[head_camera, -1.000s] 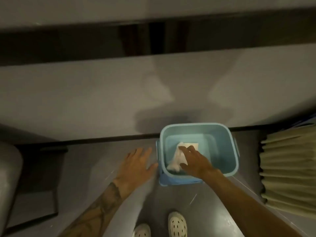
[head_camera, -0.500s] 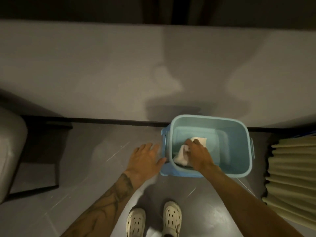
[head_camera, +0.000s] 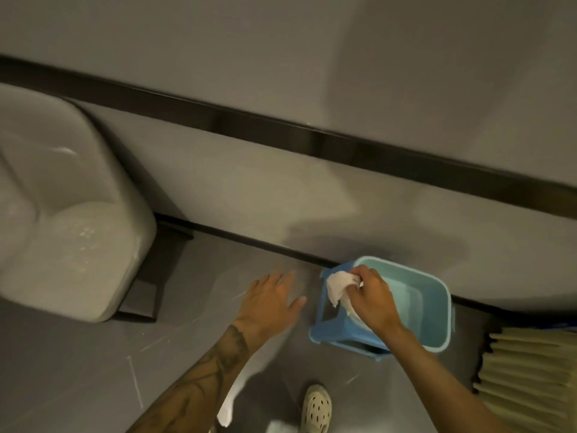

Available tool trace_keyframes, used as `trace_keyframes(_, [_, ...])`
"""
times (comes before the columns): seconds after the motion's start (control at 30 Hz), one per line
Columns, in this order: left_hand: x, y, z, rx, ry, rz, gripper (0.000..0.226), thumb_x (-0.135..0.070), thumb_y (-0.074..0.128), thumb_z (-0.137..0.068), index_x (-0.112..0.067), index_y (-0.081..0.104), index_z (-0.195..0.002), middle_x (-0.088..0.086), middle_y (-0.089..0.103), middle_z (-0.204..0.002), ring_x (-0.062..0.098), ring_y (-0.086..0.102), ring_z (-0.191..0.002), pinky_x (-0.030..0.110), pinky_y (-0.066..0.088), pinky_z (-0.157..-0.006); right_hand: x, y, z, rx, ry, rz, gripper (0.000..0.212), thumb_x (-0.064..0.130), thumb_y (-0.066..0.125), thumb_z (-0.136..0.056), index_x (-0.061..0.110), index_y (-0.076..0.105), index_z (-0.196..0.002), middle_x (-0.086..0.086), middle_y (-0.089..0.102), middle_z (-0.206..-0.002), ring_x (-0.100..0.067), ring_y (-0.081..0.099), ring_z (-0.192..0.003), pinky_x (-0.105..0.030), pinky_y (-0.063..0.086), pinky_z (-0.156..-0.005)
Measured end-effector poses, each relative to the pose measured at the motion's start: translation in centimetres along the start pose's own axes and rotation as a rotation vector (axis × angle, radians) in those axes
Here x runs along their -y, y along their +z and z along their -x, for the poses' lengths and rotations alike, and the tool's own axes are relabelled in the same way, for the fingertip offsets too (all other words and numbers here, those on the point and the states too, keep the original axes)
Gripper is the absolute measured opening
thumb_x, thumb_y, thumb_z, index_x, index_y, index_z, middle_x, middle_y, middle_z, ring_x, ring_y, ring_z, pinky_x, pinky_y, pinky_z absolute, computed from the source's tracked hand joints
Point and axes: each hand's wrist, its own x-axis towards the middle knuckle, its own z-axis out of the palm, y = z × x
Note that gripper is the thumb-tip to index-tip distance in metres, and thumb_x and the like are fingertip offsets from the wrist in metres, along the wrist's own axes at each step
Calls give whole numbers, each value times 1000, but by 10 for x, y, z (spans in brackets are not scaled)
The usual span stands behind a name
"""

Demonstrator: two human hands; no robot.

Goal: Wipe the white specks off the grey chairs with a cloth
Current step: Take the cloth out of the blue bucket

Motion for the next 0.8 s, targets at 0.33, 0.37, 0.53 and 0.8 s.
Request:
trace_keyframes(0.33, [209, -115, 121, -134, -98, -8, 72, -62, 39, -105, -30, 18, -166, 1, 28, -169, 24, 26, -155, 40, 19, -127, 237, 106, 47, -15, -184, -24, 13, 15, 61, -83, 23, 61, -94, 6, 61, -92, -16, 57, -84, -30, 47, -70])
trace_keyframes(0.37, [233, -125, 131, -152, -106, -15, 73, -62, 39, -104, -30, 19, -166, 1, 28, -169, 24, 27, -155, 39, 20, -126, 261, 122, 49, -10, -207, -23, 11, 15, 61, -83, 23, 60, -91, 5, 61, -89, -17, 57, -80, -27, 43, -64])
trace_keyframes(0.53, [350, -163, 173, -209, -159, -41, 73, -64, 38, -104, -30, 21, -166, 1, 33, -166, 23, 33, -150, 36, 24, -121, 370, 202, 57, 49, -254, -80, 12, 21, 60, -86, 30, 53, -86, 3, 61, -83, -14, 58, -72, -23, 38, -55])
trace_keyframes(0.8, [509, -200, 188, -193, -316, 27, 75, -71, 34, -101, -35, 19, -165, -1, 28, -170, 24, 29, -155, 40, 20, -127, 491, 334, 41, 123, -276, -150, 12, 23, 62, -85, 29, 59, -96, 4, 61, -100, -14, 61, -88, -38, 57, -76])
